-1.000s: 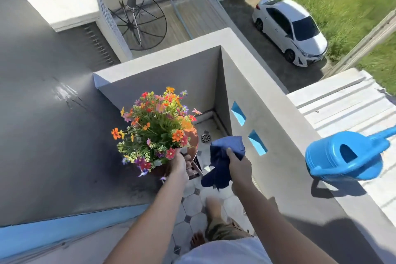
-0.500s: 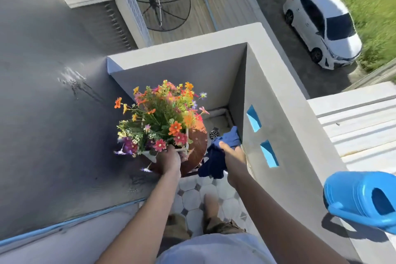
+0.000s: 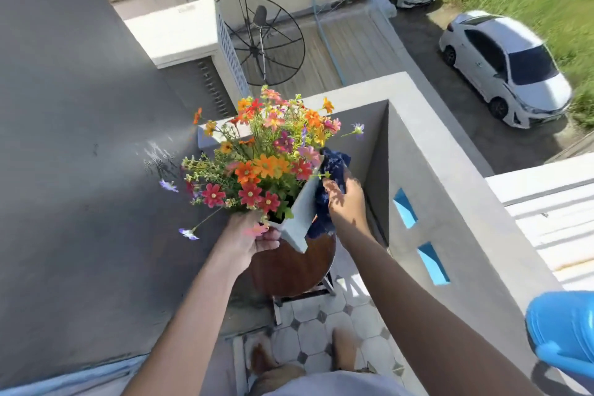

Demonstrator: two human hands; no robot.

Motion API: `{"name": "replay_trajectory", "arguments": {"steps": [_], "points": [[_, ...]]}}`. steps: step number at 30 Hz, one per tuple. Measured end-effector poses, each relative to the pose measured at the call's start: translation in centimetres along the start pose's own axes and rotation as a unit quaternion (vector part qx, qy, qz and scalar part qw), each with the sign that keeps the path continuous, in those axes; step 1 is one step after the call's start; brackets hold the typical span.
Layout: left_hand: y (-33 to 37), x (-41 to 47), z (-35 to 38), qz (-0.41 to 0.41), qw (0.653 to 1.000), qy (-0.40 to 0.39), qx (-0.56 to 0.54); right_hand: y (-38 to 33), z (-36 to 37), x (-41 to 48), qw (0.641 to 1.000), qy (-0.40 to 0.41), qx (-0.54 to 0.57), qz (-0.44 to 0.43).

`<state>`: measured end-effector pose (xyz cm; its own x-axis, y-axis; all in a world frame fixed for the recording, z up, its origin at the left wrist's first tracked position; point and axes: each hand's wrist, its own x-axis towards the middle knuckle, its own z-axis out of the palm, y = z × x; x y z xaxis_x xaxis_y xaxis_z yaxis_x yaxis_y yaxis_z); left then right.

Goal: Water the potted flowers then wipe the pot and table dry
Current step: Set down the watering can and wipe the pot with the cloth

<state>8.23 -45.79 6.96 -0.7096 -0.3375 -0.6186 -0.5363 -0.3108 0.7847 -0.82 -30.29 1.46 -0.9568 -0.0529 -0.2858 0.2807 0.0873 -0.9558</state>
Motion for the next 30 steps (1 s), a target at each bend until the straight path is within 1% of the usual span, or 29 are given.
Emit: {"name": "replay_trajectory", "arguments": {"steps": [2, 4, 7, 11, 14, 15, 18, 21, 24, 30], "points": [[1.1, -0.9, 0.7, 0.011, 1.000, -0.011, 0.007, -2.0, 0.5, 0.3, 0.999, 0.018, -0.016, -0.023], [1.9, -1.6, 1.7, 0.018, 1.000, 0.002, 0.009, -3.5, 0.9, -0.5, 0.999, 0.017, -0.012, -0.048], [2.9, -2.0, 2.8, 0.037, 0.999, 0.032, -0.003, -4.6, 1.2, -3.5, 0.998, -0.008, 0.043, -0.050], [4.1, -2.3, 3.1, 0.065, 0.997, 0.046, -0.025, -2.9, 0.6, -6.0, 0.993, -0.027, -0.031, -0.113], [4.9, -2.4, 3.1, 0.060, 0.996, 0.049, -0.045, -1.4, 0.1, -7.2, 0.976, -0.053, -0.072, -0.201], [5.1, -2.5, 3.1, 0.059, 0.996, 0.046, -0.053, -1.4, -0.1, -7.6, 0.973, -0.053, -0.077, -0.211], [5.5, -3.0, 3.6, 0.064, 0.995, 0.025, -0.070, -0.9, -0.4, -8.2, 0.977, -0.032, -0.069, -0.201], [5.6, -3.5, 4.2, 0.074, 0.994, 0.038, -0.076, -1.4, -0.1, -8.6, 0.979, -0.017, -0.048, -0.197], [5.7, -3.8, 4.7, 0.081, 0.993, 0.054, -0.063, -3.7, 0.3, -9.0, 0.973, -0.011, -0.025, -0.230], [5.9, -5.4, 4.9, 0.078, 0.995, 0.048, -0.040, -7.7, 0.4, -5.9, 0.977, 0.030, 0.020, -0.209]]}}
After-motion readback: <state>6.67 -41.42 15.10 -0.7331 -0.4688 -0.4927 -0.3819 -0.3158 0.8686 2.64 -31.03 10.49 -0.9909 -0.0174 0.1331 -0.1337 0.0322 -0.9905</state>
